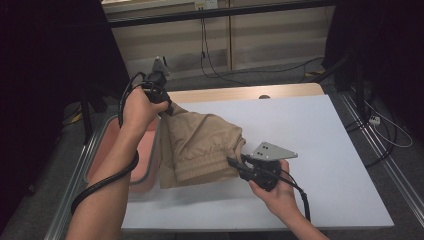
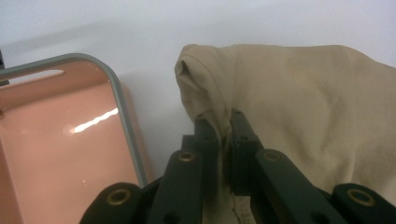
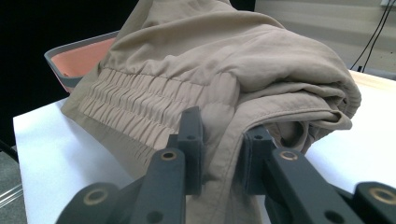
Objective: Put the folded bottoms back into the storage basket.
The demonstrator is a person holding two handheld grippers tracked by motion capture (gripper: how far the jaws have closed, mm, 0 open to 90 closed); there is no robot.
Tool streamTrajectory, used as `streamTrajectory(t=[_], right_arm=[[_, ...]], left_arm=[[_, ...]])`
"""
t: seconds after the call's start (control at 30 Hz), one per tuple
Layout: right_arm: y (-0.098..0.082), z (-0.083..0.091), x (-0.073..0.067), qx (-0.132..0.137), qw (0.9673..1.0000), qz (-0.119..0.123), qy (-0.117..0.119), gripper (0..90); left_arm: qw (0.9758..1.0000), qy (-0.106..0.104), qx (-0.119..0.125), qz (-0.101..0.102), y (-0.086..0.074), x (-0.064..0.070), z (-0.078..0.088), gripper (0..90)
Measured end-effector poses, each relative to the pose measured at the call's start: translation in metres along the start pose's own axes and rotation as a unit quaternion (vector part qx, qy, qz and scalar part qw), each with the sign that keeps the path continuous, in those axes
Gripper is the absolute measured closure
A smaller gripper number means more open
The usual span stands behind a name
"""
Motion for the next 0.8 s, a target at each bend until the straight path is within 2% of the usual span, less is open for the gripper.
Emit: streamTrajectory(t=[0.8], right_arm=[[0.015, -0.007, -0.006, 0.009, 0.9999, 0.006, 0.010, 74.5]], left_arm=[[0.9999, 0.008, -0.003, 0.007, 0.002, -0.014, 0.014, 85.0]])
Point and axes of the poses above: each handheld gripper's, and its own axes: z roughly backward along the jaws, y roughly out of its top, x roughly to its right, the point moved 9 cm from there along -z, roughly forward along the jaws, and after that the axes turned 15 degrees about y, right-handed, at the moved point
